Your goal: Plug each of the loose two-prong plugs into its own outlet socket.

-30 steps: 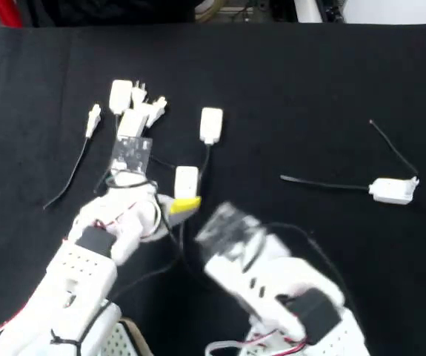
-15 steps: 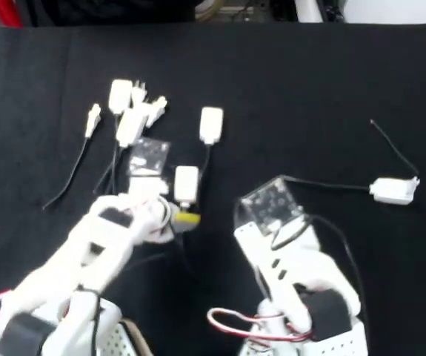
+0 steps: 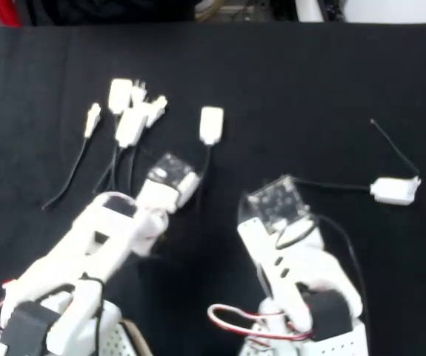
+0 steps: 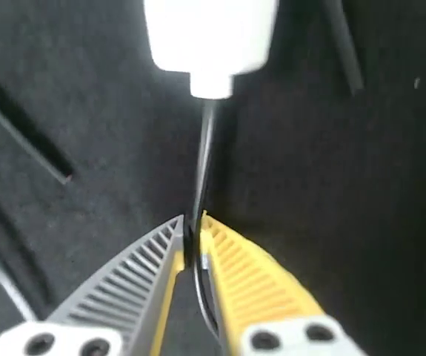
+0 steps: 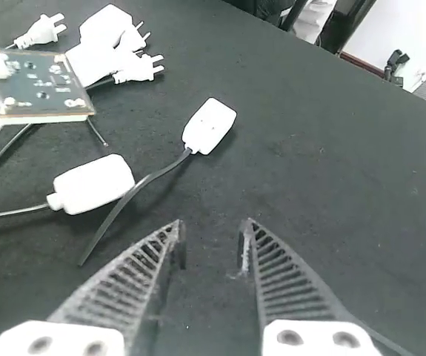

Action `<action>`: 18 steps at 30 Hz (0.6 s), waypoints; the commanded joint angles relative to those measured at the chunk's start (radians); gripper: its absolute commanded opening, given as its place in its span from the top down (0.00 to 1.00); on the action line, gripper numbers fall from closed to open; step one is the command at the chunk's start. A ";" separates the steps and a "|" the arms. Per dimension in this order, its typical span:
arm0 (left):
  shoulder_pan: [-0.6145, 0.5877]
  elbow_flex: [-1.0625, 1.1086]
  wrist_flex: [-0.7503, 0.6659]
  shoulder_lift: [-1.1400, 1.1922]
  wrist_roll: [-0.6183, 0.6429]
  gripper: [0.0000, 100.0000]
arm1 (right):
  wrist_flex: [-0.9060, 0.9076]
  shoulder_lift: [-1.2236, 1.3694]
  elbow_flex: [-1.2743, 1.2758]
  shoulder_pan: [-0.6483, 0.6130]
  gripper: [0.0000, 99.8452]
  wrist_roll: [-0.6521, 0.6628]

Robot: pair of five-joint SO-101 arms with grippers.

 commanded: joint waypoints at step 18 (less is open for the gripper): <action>-0.410 0.082 0.571 -0.799 -0.460 0.97 | -0.178 0.038 -0.004 0.087 0.93 -0.008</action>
